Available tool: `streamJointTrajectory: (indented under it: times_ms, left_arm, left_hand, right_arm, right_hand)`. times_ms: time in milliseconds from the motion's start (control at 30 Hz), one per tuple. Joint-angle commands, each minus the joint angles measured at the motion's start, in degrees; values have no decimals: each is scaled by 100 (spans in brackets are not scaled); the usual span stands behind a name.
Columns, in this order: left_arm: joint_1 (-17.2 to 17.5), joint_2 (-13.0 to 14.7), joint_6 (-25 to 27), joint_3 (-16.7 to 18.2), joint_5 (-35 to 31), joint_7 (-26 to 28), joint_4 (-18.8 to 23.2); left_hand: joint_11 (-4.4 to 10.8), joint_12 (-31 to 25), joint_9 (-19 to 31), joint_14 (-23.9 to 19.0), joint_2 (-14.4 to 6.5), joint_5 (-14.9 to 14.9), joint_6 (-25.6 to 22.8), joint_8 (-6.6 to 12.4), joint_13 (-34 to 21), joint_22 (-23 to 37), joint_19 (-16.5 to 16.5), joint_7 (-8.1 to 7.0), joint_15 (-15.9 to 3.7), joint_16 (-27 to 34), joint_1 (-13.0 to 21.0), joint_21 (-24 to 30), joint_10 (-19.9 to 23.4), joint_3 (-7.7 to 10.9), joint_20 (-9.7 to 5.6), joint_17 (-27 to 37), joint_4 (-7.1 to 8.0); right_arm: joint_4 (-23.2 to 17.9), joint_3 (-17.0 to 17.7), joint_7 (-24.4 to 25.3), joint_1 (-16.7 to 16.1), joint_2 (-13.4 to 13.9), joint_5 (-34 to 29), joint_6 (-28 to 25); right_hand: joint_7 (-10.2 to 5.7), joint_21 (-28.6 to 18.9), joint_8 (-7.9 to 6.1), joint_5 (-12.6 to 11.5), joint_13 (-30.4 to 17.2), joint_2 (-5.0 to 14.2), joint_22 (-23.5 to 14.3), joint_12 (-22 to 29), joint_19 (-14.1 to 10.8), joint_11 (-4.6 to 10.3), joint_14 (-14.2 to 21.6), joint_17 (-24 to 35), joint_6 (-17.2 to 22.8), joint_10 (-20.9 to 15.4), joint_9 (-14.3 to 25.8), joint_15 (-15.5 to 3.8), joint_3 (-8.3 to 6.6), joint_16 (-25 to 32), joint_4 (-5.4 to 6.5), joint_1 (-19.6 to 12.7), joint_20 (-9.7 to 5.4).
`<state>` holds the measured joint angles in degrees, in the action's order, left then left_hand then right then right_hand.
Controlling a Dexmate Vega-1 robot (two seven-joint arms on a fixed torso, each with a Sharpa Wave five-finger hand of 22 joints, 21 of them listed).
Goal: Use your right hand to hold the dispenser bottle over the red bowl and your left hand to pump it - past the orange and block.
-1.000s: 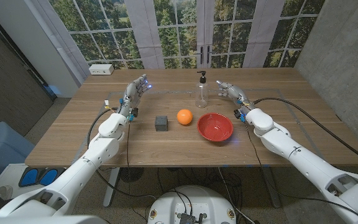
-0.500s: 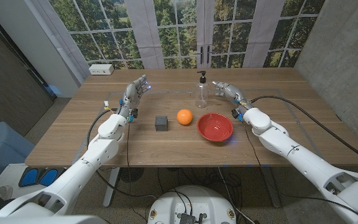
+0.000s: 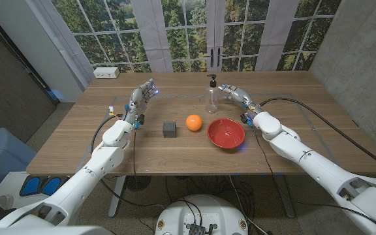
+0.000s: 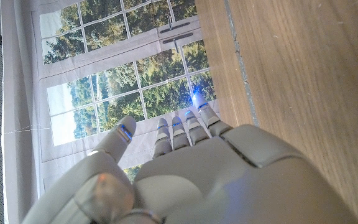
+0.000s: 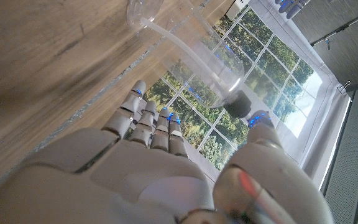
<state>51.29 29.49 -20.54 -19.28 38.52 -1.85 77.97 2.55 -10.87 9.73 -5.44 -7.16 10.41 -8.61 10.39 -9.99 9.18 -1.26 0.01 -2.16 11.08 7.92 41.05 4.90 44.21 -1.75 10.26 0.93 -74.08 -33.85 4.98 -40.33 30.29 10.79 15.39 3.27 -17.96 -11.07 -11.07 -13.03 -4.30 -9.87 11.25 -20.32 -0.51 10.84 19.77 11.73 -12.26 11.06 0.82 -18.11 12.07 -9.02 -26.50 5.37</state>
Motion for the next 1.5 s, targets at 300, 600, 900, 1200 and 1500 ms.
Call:
streamJointTrajectory:
  times_ms: [300, 600, 900, 1200, 1500]
  left_arm:
    - [-111, -17, 77, -23, 7, -38, -93]
    - [-137, -41, 89, -43, -12, -16, -93]
    - [-86, -45, 96, -16, 16, 37, -47]
    - [-72, -19, 123, -13, 3, 59, -30]
    - [-124, -34, 155, -17, 59, -21, -119]
  left_hand:
    - [-21, -36, 32, -74, -266, 34, -38, 17, -22, 32, -62, -8, -81, 30, -75, -58, 61, 57, 19, 12, 2]
    - [-29, -37, 33, -91, -264, 34, -49, 19, -22, 32, -73, -17, -85, 34, -85, -74, 71, 61, 26, 12, 9]
    - [-22, -40, 34, -107, -259, 34, -57, 20, -22, 33, -94, -28, -83, 34, -103, -99, 90, 66, 38, 14, 24]
    - [-17, -45, 36, -129, -247, 32, -86, 27, -23, 34, -124, -27, -78, 40, -148, -129, 120, 54, 47, 22, 63]
    - [-35, -44, 38, -135, -242, 35, -95, 26, -24, 35, -141, -26, -80, 35, -171, -156, 131, 58, 48, 20, 82]
  right_arm:
    - [574, -299, -205, 452, -182, -472, 420]
    - [658, -383, -55, 546, -233, -753, 497]
    - [873, -536, -295, 761, -282, -863, 601]
    - [1061, -615, -390, 912, -404, -884, 617]
    - [1241, -690, -212, 1063, -546, -1018, 413]
  right_hand:
    - [3, 45, -1, -84, -16, -38, -14, -12, -75, 37, -86, -27, -103, 59, 28, -86, 12, -30, -51, -129, -162]
    - [13, 25, -58, -161, -32, -119, -16, 30, -300, 49, 39, -72, -70, 35, 42, -95, -7, 29, -99, -342, -308]
    - [6, 58, -50, -243, -50, -219, -15, 26, -383, 73, 27, -115, -175, 100, 54, -102, -23, 24, -133, -595, -337]
    - [32, 108, -8, -314, -64, -320, -16, 6, -403, 62, -37, -146, -376, 215, 66, -112, -6, 7, -120, -763, -377]
    - [81, 202, 7, -446, -92, -355, -19, -16, -398, 64, -147, -192, -686, 452, 96, -65, -29, -12, -108, -1096, -222]
